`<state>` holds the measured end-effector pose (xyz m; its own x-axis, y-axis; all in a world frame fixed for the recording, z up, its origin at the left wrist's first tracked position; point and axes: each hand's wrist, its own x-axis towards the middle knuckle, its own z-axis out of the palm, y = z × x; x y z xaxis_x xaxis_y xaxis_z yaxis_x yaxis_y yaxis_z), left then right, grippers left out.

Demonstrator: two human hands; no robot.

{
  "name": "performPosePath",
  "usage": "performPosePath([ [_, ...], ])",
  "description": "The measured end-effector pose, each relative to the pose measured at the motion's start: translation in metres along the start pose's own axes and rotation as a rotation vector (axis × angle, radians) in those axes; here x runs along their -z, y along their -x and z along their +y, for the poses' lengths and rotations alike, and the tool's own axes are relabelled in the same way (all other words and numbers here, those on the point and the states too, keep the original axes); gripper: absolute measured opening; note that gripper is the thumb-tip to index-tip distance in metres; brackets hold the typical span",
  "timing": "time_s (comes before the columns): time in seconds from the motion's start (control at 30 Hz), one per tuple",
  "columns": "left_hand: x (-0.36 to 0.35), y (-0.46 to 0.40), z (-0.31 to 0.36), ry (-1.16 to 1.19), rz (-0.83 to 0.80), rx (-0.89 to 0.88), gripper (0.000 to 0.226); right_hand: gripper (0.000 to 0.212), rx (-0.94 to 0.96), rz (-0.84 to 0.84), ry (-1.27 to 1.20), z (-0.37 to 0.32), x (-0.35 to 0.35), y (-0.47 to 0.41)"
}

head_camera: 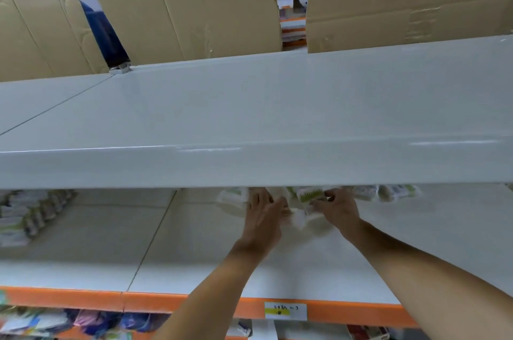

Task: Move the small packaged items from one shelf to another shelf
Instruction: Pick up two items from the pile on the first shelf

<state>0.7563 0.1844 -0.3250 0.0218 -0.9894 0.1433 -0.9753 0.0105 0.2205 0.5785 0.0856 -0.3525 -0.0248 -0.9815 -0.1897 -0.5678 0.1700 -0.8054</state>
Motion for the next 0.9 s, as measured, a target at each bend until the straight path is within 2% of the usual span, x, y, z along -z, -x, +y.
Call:
performPosePath([
  [0.13,0.017,0.009,-0.014,0.090,-0.116,-0.119,0.068,0.042,-0.044,0.045,-0.101,0.000,0.002,0.007],
  [0.27,0.030,0.014,-0.024,0.151,-0.128,-0.138,0.057,0.042,-0.064,0.048,-0.189,0.001,0.002,0.016],
  [0.33,0.031,0.017,-0.027,0.199,-0.145,-0.069,0.055,0.042,-0.063,0.049,-0.208,0.002,0.002,0.021],
  [0.43,0.026,0.021,-0.028,0.255,-0.154,0.127,0.037,0.045,-0.053,0.042,-0.243,0.003,0.003,0.028],
  [0.53,0.020,0.028,-0.031,0.214,-0.224,0.249,0.053,0.049,-0.046,0.027,-0.276,0.006,0.004,0.036],
  [0.63,0.020,0.029,-0.029,0.154,-0.215,0.027,0.063,0.050,-0.030,0.001,-0.291,0.010,0.005,0.045],
  [0.7,0.019,0.027,-0.024,0.137,-0.265,-0.089,0.065,0.044,-0.017,-0.029,-0.287,0.011,0.007,0.051],
  [0.8,0.019,0.023,-0.020,0.114,-0.334,-0.041,0.060,0.036,0.016,-0.087,-0.255,0.012,0.011,0.060],
  [0.9,0.024,0.022,-0.020,0.045,-0.323,-0.040,0.055,0.035,0.049,-0.124,-0.223,0.011,0.017,0.066],
])
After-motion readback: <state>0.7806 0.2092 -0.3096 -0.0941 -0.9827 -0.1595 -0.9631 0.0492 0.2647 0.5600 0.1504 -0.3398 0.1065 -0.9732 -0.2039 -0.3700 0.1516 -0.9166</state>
